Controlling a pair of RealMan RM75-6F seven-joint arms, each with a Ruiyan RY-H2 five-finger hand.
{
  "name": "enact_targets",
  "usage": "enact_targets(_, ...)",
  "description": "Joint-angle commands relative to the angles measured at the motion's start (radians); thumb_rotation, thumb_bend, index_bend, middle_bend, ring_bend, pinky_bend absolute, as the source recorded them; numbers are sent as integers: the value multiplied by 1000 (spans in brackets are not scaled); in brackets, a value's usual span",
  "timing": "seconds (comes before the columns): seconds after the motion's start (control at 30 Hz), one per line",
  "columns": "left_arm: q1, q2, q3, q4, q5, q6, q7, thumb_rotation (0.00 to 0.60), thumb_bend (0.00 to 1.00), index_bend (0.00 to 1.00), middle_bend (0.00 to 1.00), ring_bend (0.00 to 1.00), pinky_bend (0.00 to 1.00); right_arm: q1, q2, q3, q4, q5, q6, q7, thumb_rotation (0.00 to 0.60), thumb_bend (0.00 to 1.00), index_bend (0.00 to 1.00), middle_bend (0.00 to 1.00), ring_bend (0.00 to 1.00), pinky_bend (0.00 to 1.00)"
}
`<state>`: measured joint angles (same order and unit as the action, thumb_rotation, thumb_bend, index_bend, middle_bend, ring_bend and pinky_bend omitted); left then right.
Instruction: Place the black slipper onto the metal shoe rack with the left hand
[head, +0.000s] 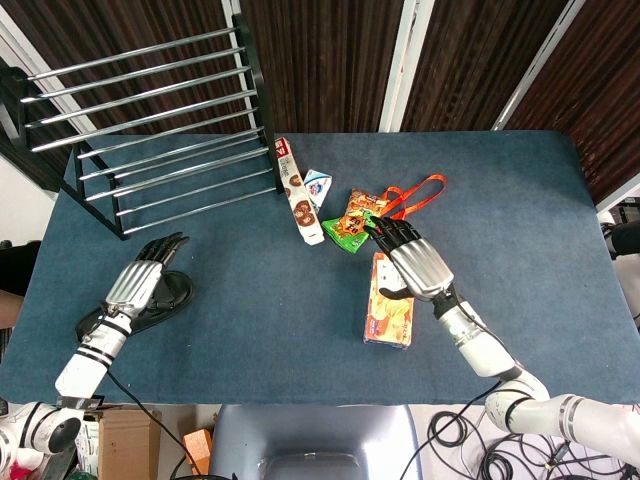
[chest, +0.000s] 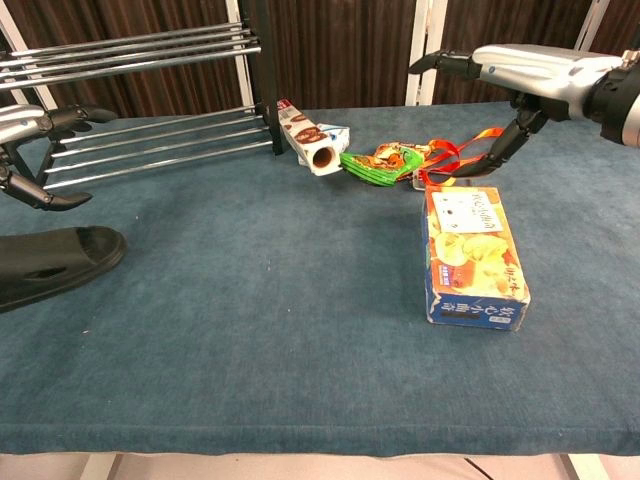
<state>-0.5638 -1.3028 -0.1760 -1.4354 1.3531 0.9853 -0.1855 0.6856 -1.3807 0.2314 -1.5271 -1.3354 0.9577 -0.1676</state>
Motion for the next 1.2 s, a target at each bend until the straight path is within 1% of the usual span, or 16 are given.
enact_targets(0.03, 3, -1, 4, -4, -1, 10, 8, 600, 333, 0, 0, 0, 55, 3, -2, -6, -1, -1, 2, -4, 600, 80, 0, 0, 0, 91)
enact_targets(0.17, 23, 12, 18, -26, 6, 43, 17, 600, 326, 0, 0, 0, 55, -5, 9, -23, -15, -22, 26, -11, 600, 81, 0, 0, 0, 90)
enact_targets(0.27, 65, 51, 49, -72, 21, 90, 43, 600, 303, 0, 0, 0, 55, -32, 41, -45, -46, -56, 71, -13, 600, 81, 0, 0, 0, 86)
enact_targets(0.33, 105, 82, 71, -106, 23, 135, 73, 600, 293, 0, 0, 0, 55, -67, 75, -70, -72, -89, 118, -8, 600, 81, 0, 0, 0, 81)
enact_targets(0.43, 157, 114, 99, -137, 18, 186, 103, 600, 285, 0, 0, 0, 55, -126, 133, -120, -105, -139, 185, 1, 600, 81, 0, 0, 0, 73)
enact_targets(0.5, 199, 134, 122, -144, 13, 222, 119, 600, 288, 0, 0, 0, 54, -193, 184, -170, -118, -185, 259, 13, 600, 80, 0, 0, 0, 69)
enact_targets(0.57, 239, 133, 142, -123, 8, 254, 114, 600, 297, 0, 0, 0, 52, -282, 230, -231, -102, -232, 361, 50, 600, 80, 0, 0, 0, 64)
enact_targets(0.6, 246, 128, 147, -111, 7, 256, 106, 600, 299, 0, 0, 0, 51, -310, 240, -246, -92, -242, 391, 70, 600, 80, 0, 0, 0, 62)
enact_targets(0.7, 255, 108, 153, -67, -6, 233, 72, 600, 300, 0, 0, 0, 50, -377, 257, -277, -50, -258, 464, 147, 600, 80, 0, 0, 0, 61)
enact_targets(0.77, 255, 97, 154, -39, -28, 206, 66, 600, 300, 0, 0, 0, 50, -402, 259, -282, -23, -264, 496, 189, 600, 81, 0, 0, 0, 61)
enact_targets(0.83, 250, 88, 148, -11, -77, 156, 63, 600, 301, 0, 0, 0, 49, -421, 259, -283, 5, -269, 517, 216, 600, 81, 0, 0, 0, 61)
enact_targets(0.9, 242, 73, 128, 26, -128, 116, 52, 600, 300, 0, 0, 0, 48, -430, 263, -286, 16, -270, 516, 231, 600, 81, 0, 0, 0, 61)
enact_targets(0.97, 238, 57, 111, 62, -156, 93, 31, 600, 294, 0, 0, 0, 48, -432, 271, -288, 17, -273, 506, 243, 600, 80, 0, 0, 0, 61)
enact_targets(1.2, 238, 34, 106, 106, -171, 44, -8, 600, 263, 0, 0, 0, 47, -435, 280, -278, 12, -288, 500, 253, 600, 81, 0, 0, 0, 61)
